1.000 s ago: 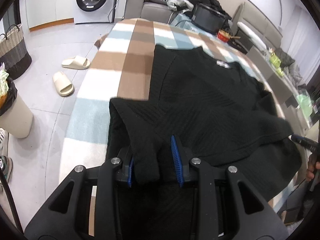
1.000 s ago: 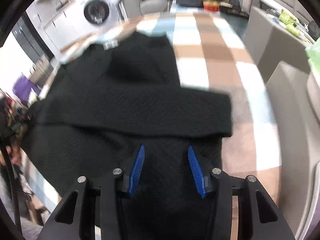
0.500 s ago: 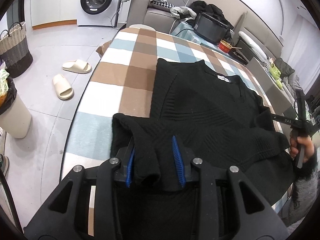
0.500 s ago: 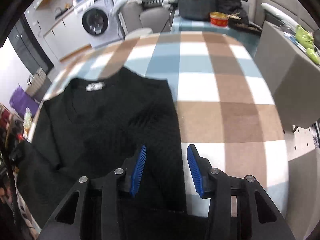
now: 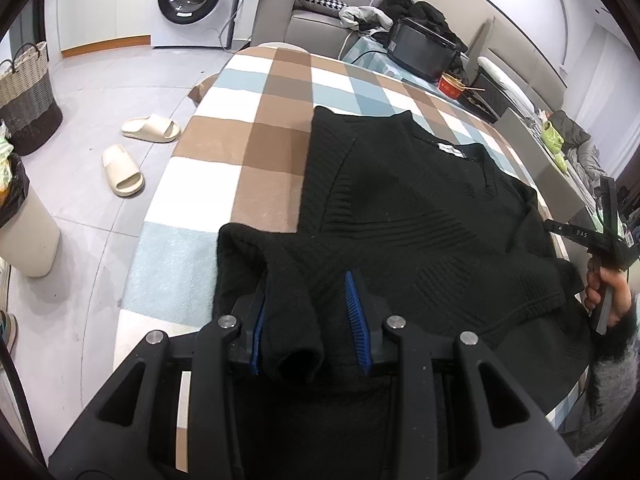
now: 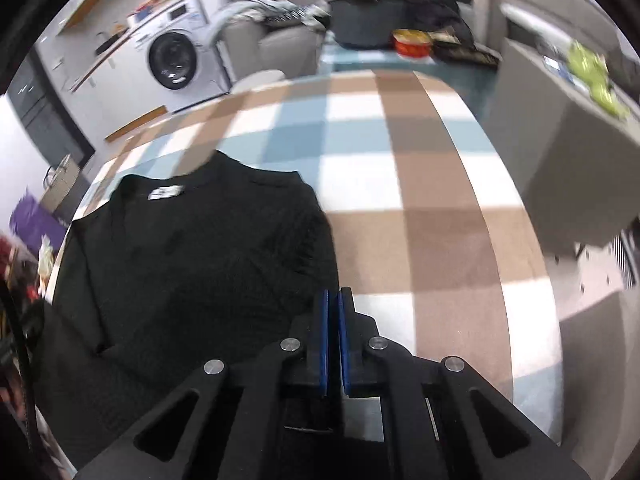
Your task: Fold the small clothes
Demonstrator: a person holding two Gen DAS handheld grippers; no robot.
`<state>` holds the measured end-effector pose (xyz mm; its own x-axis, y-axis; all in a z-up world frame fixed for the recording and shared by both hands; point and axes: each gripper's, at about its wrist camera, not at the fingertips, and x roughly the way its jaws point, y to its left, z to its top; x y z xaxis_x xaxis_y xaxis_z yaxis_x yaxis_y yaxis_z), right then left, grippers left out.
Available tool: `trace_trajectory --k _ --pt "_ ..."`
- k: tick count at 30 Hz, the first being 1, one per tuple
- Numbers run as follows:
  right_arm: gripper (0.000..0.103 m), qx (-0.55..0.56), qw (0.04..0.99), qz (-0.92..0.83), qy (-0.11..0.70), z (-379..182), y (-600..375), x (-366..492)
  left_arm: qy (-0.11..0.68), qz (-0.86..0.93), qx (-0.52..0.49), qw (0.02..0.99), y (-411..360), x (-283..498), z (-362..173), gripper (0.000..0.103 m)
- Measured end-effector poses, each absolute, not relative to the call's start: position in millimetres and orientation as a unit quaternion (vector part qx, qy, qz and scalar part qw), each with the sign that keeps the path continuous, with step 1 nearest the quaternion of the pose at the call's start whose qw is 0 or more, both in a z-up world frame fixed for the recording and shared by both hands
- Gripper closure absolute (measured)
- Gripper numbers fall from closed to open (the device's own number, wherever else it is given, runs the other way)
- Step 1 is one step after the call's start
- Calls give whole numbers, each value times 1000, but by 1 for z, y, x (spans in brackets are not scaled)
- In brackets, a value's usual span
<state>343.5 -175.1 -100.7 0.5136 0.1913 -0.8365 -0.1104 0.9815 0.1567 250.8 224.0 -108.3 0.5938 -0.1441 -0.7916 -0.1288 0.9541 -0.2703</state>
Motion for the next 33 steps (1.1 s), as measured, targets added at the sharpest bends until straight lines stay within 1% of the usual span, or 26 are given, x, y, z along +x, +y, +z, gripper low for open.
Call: trace_trajectory --k 1,3,4,5,8,12,13,15,17,19,23,25,27,28,30,31,33 --pt "98 40 871 81 483 -100 -175 343 451 -2 -152 879 225 249 -108 74" --pt "94 27 877 68 475 -93 -173 341 450 -1 -156 880 228 246 -107 74" --pt "90 38 882 78 463 -86 -172 339 448 0 -158 880 229 244 -106 74" --pt "88 45 885 87 456 -82 -172 338 446 0 -159 881 230 243 -105 74" --pt "88 28 892 123 434 -71 -156 338 440 -2 -165 883 231 243 -105 74" --pt "88 21 865 180 467 -89 -129 355 440 -5 -168 882 229 247 -106 74" --pt "88 14 863 169 476 -95 -127 360 440 -5 -168 882 230 247 -107 74" --pt "88 -5 869 90 486 -107 -133 370 442 -3 -170 881 232 248 -109 74" --pt "88 31 875 56 480 -103 -150 373 444 1 -173 879 234 249 -111 74" --pt "87 30 883 44 467 -94 -155 368 445 2 -176 878 236 250 -114 74" --pt "87 27 871 153 466 -86 -131 354 448 -1 -182 875 236 253 -117 74" --pt "83 7 860 184 476 -92 -112 354 447 -3 -182 876 234 255 -117 74" --pt "83 -18 859 145 491 -106 -105 365 445 -6 -183 877 232 254 -116 74" --pt "85 0 861 141 488 -108 -111 368 443 -7 -184 877 232 254 -115 74" --pt "81 20 862 113 493 -105 -121 374 441 -8 -187 878 233 253 -114 74" --pt "77 6 870 71 488 -101 -127 374 440 -9 -190 878 233 253 -114 74" --pt "75 7 875 44 482 -94 -141 370 442 -10 -193 876 235 253 -115 74"
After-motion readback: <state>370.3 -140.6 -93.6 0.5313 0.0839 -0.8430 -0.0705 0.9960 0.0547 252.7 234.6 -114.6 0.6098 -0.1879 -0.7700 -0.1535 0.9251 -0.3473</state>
